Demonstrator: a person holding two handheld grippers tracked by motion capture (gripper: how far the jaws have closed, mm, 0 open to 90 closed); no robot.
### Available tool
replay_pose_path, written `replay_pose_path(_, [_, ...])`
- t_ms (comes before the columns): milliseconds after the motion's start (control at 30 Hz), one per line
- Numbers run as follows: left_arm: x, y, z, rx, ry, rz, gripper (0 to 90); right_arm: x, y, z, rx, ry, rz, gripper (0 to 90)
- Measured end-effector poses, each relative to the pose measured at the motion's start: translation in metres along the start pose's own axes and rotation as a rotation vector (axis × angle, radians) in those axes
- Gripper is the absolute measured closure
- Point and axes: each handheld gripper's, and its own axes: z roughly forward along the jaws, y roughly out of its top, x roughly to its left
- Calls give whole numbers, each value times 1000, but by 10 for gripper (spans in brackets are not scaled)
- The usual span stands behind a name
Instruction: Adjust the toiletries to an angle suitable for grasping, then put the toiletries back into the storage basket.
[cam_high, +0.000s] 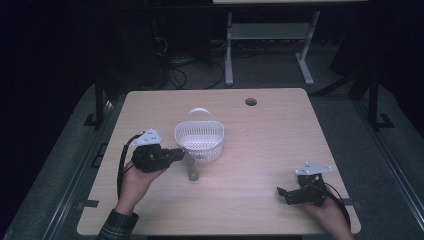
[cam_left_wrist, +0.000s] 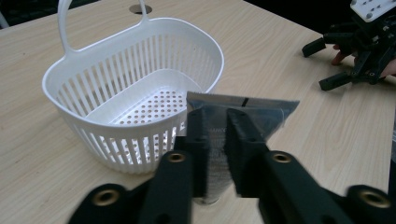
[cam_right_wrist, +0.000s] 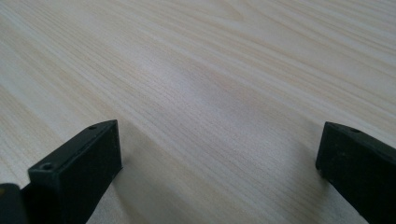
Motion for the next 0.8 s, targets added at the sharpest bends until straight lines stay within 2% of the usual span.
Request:
replay_pose_path(33, [0,0,0,0,0,0,699,0,0,0,0,0,0,0])
replay_pose_path(67, [0,0,-2,-1,-1,3,699,0,0,0,0,0,0,0])
replay_pose_path(100, [-1,-1,-5,-8,0,5,622,0,0,0,0,0,0,0])
replay_pose_path(233, [-3,-1,-9,-19,-7,12,438,0,0,0,0,0,0,0])
replay_pose_path(267, [-4,0,-9,-19,-5,15,438,0,0,0,0,0,-1,0])
replay_pose_path(367, [-8,2,-8,-16,2,36,297,0,0,0,0,0,0,0])
replay_pose_path(433, [-10,3,-4,-4,8,45,245,0,0,0,0,0,0,0])
replay_pose_path(600, [-15,7,4,11,17,64,158,0,0,0,0,0,0,0])
replay_pose_path(800, [-18,9,13,12,17,72,136,0,0,0,0,1,0,0])
